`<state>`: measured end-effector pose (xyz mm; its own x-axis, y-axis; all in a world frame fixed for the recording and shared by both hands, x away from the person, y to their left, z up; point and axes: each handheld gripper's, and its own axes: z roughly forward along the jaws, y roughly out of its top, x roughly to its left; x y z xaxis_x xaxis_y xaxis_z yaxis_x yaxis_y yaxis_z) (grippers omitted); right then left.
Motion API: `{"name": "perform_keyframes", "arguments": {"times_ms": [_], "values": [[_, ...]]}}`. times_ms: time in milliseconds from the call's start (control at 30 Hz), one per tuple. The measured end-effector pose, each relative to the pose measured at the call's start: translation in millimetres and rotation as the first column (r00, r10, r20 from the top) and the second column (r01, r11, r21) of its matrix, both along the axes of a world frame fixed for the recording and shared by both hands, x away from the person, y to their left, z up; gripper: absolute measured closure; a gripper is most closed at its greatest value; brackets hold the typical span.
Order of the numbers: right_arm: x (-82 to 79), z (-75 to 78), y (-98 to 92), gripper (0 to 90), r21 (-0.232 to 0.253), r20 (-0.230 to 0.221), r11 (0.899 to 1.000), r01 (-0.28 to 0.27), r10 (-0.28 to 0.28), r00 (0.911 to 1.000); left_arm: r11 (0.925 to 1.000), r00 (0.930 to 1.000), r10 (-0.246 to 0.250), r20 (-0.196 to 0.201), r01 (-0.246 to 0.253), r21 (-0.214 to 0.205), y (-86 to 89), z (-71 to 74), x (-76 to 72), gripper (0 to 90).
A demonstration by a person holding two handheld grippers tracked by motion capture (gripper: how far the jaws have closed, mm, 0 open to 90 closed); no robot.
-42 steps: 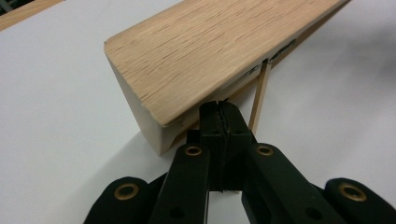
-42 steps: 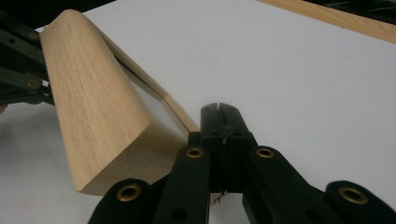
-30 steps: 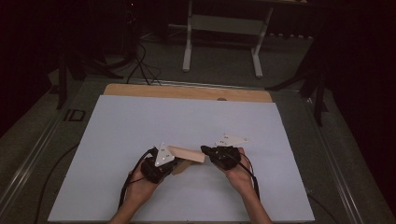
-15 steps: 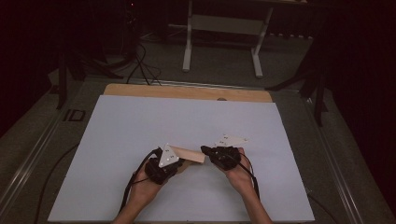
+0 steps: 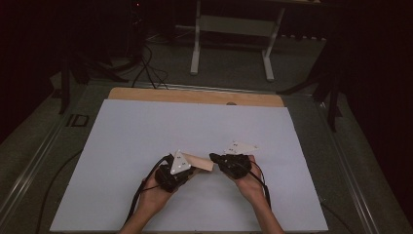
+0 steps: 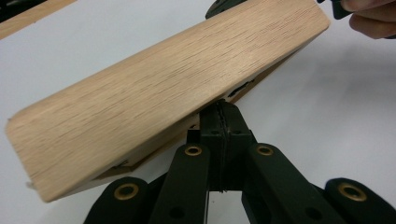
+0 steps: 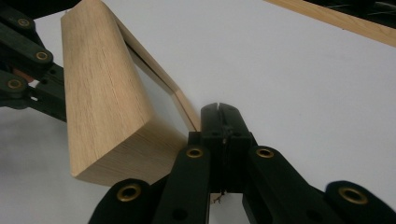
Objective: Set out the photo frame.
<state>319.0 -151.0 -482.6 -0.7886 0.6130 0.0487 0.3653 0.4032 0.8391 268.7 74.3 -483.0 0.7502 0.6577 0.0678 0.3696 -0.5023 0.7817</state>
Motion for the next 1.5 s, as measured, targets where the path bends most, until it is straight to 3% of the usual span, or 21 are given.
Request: {"name": "perform_keyframes", "arguments": {"times_ms": [1500], "values": [[-18.9, -2.9, 12.3, 89.8, -0.052, 0.006, 0.995, -0.083, 0.084, 0.9965, 0.9991, 0.9988, 0.043, -0.023, -0.043, -0.004, 6.4, -8.3, 23.8, 89.6]]}}
